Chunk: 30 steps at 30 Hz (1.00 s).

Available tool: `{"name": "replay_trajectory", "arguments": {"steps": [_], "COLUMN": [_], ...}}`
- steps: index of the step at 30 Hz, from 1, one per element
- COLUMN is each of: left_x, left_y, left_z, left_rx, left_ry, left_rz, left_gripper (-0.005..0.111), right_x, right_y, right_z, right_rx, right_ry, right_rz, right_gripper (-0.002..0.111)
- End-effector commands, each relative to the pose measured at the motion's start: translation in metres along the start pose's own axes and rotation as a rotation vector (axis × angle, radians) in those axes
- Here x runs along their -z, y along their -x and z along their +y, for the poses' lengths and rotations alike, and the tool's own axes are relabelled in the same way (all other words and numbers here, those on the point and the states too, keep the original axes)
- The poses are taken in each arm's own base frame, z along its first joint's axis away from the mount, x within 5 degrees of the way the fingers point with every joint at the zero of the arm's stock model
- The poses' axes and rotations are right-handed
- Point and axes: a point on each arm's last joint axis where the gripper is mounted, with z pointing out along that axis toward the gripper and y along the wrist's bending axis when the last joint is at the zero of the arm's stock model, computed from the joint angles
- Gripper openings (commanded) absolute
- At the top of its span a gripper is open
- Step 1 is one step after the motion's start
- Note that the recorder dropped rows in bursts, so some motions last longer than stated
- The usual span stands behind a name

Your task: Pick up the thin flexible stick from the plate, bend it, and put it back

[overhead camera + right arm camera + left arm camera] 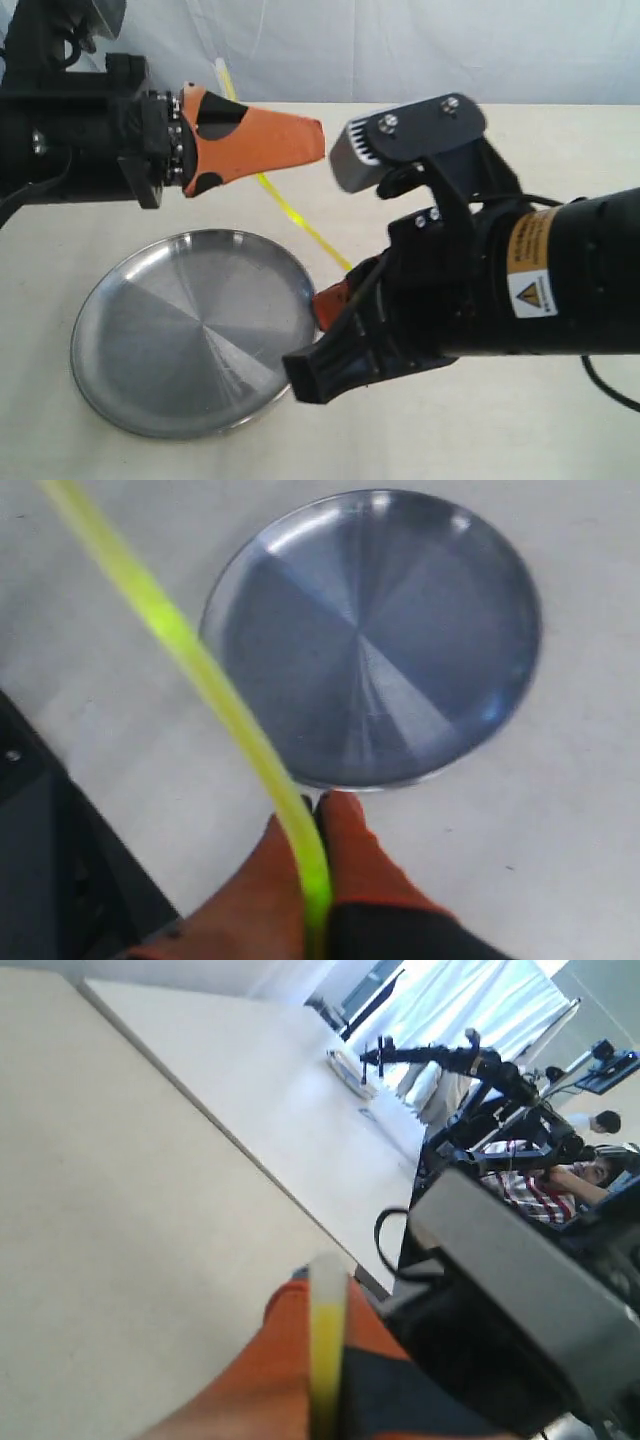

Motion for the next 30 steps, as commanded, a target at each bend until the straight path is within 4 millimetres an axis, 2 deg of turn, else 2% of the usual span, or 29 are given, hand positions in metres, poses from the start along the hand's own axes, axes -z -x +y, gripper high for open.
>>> {"name": "replay_trajectory", "arguments": {"steps": [1,4,9,14,16,17,19,20,22,26,30], "left_x": [-0.002,0.001,0.005,0.004,0.004,0.004,0.005,0.005,0.006,0.007,0.008], "left_y": [0.005,0.001,-0.018,-0.028,-0.025,-0.022,-0.008,0.003,0.009,0.002,-0.02], "left_z": [0.005,0.018,0.029,0.022,0.008,0.004,-0.007,-0.01,-0.003,0.014,0.024], "left_rx": [-0.048,-0.127,-0.121,-0.061,0.022,0.037,0.019,-0.025,-0.088,-0.127,-0.05], "left_ry": [0.093,0.233,0.314,0.219,0.108,0.08,0.016,0.018,0.121,0.282,0.295], "left_rz": [-0.022,0.045,0.178,0.235,0.19,0.16,0.032,-0.04,-0.065,0.024,0.149], "left_gripper": [0.0,0.0,0.0,0.0,0.0,0.0,0.0,0.0,0.0,0.0,0.0], "right_x": [-0.004,0.002,0.027,0.036,0.033,0.031,0.02,0.01,0.0,0.002,0.025], "right_y": [0.007,0.012,0.018,0.015,0.01,0.008,0.004,-0.001,-0.003,0.0,0.01], "right_z": [0.021,0.026,0.023,0.011,-0.003,-0.005,-0.004,0.0,0.009,0.022,0.024], "right_rx": [0.035,0.033,0.106,0.094,0.059,0.056,0.052,-0.002,-0.033,0.01,0.066], "right_ry": [0.121,0.153,0.15,0.026,-0.126,-0.146,-0.122,-0.054,0.049,0.132,0.136], "right_rz": [-0.092,-0.157,-0.267,-0.247,-0.187,-0.168,-0.155,-0.153,-0.185,-0.243,-0.319], "right_gripper": [-0.001,-0.001,-0.001,-0.001,-0.001,-0.001,-0.001,-0.001,-0.001,-0.001,-0.001]}}
